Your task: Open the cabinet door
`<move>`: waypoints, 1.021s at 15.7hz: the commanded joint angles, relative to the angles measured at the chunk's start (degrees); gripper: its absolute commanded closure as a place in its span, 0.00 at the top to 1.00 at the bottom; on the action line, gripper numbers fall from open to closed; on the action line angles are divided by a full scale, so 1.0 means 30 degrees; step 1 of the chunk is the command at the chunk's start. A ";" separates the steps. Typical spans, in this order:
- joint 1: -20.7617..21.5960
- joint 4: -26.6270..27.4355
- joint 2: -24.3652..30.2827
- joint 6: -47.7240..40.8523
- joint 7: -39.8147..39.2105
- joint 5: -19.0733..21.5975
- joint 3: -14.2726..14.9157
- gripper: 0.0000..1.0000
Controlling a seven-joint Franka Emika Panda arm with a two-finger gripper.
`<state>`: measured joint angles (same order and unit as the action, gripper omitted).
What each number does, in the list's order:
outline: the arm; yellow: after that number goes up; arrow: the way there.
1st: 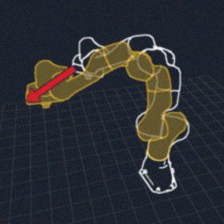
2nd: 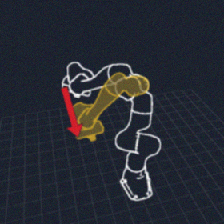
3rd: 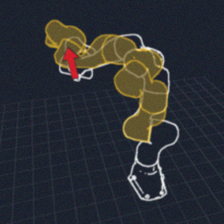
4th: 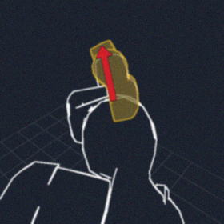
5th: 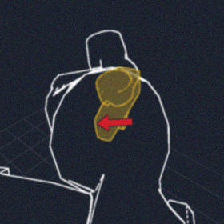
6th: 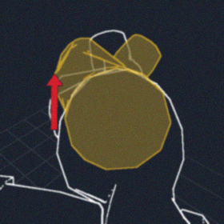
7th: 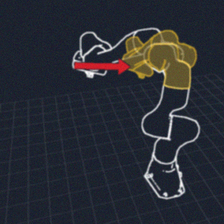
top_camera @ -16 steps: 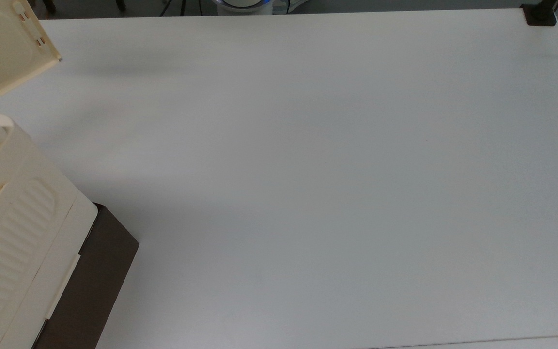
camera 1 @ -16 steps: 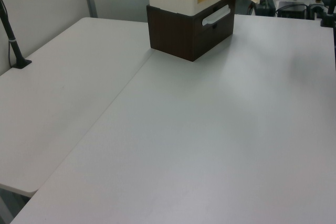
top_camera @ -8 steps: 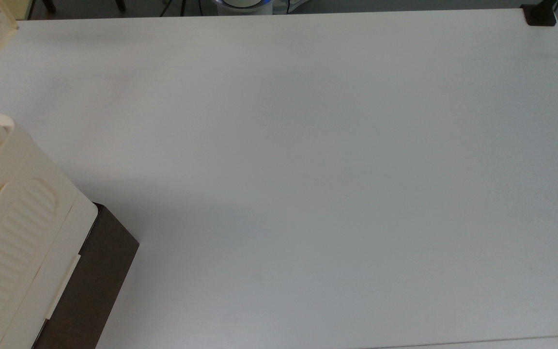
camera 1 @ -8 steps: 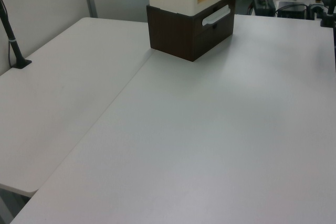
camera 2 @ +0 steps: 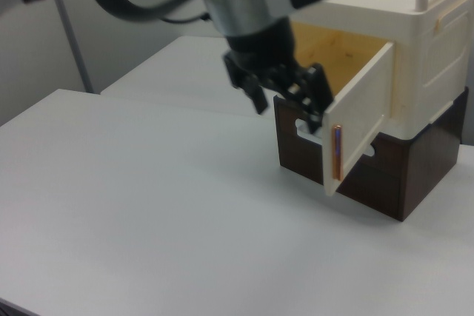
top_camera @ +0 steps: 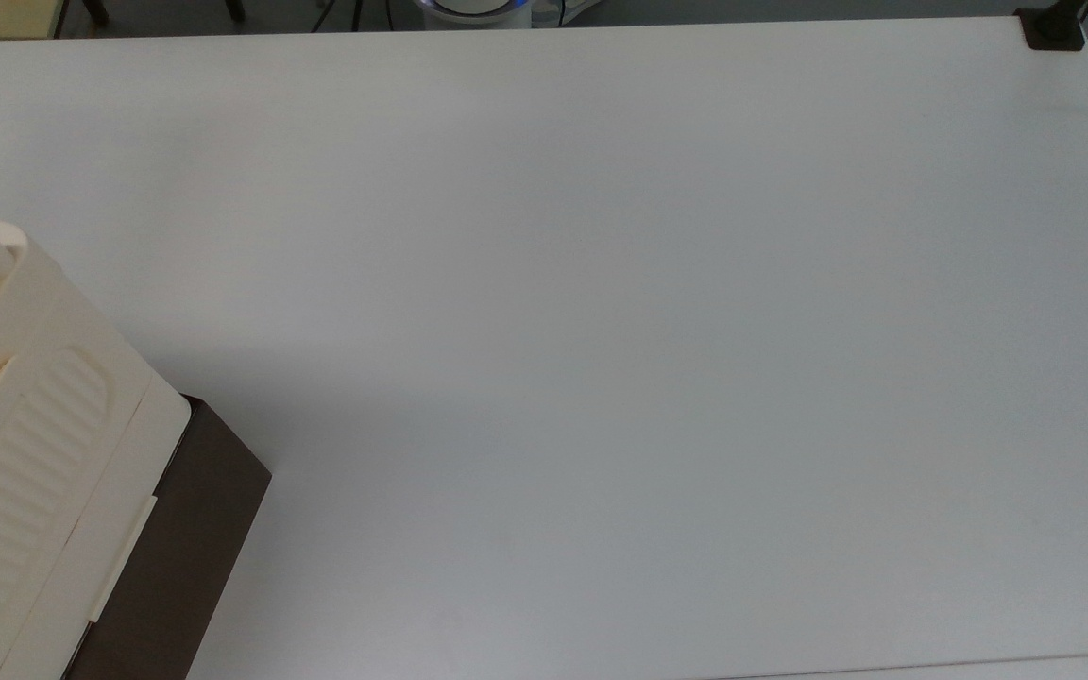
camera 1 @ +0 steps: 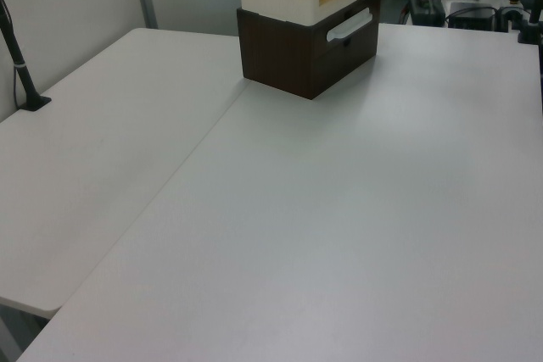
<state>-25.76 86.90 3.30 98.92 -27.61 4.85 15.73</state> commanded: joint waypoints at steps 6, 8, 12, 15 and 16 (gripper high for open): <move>0.3920 0.0067 0.1801 -0.2857 0.5765 0.0055 -0.2019 1.00; 0.5297 0.0271 0.1684 -0.2916 0.7233 0.0113 -0.2226 1.00; 0.8518 0.0361 0.0136 -0.3034 1.0105 -0.0004 -0.2754 1.00; 1.0162 0.0477 -0.0570 -0.2945 1.0638 0.0054 -0.2754 1.00; 1.0428 0.0535 -0.0718 -0.2945 1.0609 0.0054 -0.2754 1.00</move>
<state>2.25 88.34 2.40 90.49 3.25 5.28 6.76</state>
